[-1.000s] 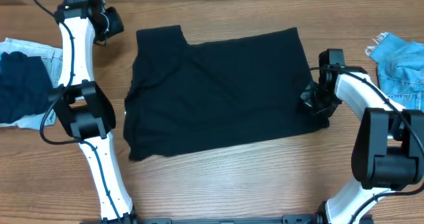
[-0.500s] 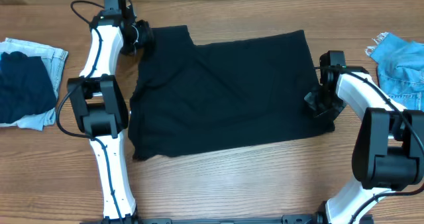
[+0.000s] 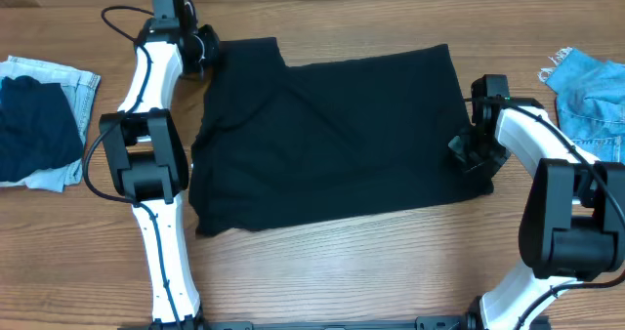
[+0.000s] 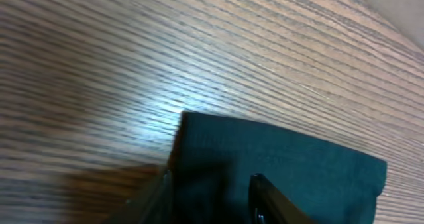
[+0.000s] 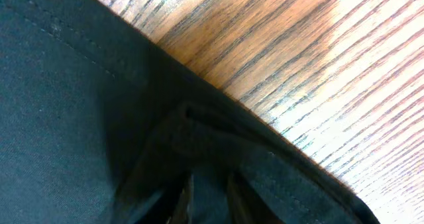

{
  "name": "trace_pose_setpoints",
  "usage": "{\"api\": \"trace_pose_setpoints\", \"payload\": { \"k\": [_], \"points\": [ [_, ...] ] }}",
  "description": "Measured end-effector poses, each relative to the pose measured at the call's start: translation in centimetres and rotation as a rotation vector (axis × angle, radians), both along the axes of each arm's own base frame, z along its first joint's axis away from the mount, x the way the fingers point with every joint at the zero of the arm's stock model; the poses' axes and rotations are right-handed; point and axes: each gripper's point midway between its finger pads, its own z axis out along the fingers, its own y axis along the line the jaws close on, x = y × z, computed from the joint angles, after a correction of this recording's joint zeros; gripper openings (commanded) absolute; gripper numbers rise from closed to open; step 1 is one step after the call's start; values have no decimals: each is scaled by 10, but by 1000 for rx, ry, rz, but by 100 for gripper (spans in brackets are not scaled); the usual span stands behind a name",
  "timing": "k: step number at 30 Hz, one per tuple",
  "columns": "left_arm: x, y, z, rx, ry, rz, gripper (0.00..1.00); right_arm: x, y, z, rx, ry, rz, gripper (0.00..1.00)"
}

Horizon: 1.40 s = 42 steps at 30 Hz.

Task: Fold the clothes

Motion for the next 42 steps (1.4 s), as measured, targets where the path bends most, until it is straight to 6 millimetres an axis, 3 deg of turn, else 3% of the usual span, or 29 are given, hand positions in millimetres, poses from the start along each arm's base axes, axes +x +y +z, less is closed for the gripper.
{"api": "trace_pose_setpoints", "payload": {
  "k": [6, 13, 21, 37, 42],
  "points": [
    [5, -8, 4, -3, -25, -11, 4, 0, 0, 0, 0, 1, 0, 22],
    [21, -8, 18, -71, -108, -5, 4, 0, 0, 0, 0, 1, 0, 21],
    [44, 7, 62, -308, -274, -7, 4, 0, 0, 0, 0, 1, 0, 22],
    [17, -33, 74, -553, -188, -160, 4, -2, -1, 0, 2, 6, -6, 26],
    [-24, -43, 51, -582, 10, -189, 4, -2, -2, 0, 1, 6, -6, 27]
  ]
}}
